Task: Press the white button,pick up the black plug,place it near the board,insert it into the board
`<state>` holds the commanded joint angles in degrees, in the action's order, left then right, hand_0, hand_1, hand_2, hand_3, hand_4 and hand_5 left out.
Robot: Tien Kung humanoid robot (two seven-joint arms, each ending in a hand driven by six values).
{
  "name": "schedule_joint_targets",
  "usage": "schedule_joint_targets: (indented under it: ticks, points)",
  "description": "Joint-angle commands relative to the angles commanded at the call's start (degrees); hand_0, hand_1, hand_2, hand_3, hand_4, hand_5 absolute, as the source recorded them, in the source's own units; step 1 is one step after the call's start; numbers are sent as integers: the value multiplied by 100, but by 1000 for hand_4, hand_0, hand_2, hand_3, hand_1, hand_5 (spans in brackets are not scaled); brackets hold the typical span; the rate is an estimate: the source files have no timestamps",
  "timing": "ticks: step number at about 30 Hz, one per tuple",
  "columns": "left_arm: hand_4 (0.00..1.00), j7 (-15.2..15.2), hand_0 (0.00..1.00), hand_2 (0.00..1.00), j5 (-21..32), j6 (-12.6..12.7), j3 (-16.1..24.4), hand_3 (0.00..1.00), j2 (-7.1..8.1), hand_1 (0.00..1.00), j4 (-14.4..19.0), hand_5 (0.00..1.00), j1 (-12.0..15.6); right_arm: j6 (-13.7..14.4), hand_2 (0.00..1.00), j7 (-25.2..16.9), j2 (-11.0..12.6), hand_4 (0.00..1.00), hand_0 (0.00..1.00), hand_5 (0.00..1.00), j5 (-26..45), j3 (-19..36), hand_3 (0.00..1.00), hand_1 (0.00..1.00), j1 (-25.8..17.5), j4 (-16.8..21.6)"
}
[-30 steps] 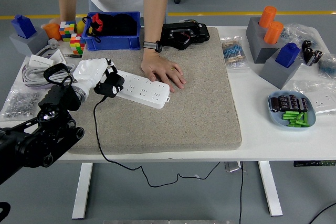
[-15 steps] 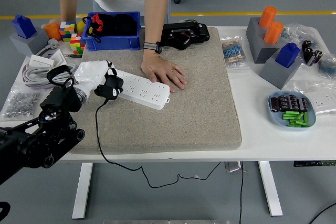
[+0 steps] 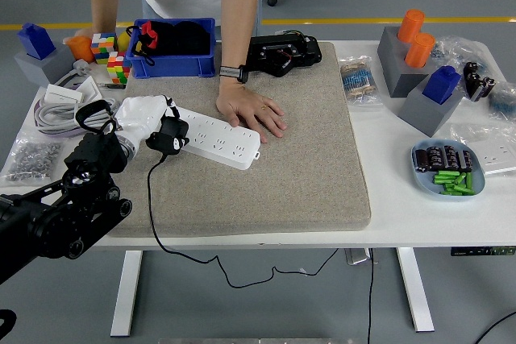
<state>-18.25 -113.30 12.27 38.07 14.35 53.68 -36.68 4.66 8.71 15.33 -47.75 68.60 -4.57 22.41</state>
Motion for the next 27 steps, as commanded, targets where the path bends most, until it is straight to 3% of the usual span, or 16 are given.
schedule_joint_targets:
  ticks: [12,13,18,24,25,27]
  points:
    - [611,35,189,272,50,12,-3,455,-10,252,-11,2,-11,-1,668,2,-2,663,711,373,-4,18,616,676,4,-1]
    - [748,41,191,316,49,17,-2,540,-12,303,-11,2,-13,-1,668,2,-1,662,712,373,-5,19,616,676,5,-3]
    - [748,79,191,316,68,64,-11,540,-24,303,-18,2,-31,-1,668,0,-4,662,712,373,-3,17,616,676,7,0]
    - [743,-6,197,320,23,-25,-45,550,-49,304,-24,2,-100,-2,669,0,-3,662,711,372,-1,10,616,676,6,0]
    - [599,-27,172,273,21,-57,-50,452,-51,253,-23,2,-116,-2,668,0,-1,662,712,373,0,10,616,676,6,-1]
    - [599,-83,172,273,32,-144,-73,452,-52,253,-30,2,-151,-1,668,1,3,662,712,373,-1,9,616,676,4,-3]
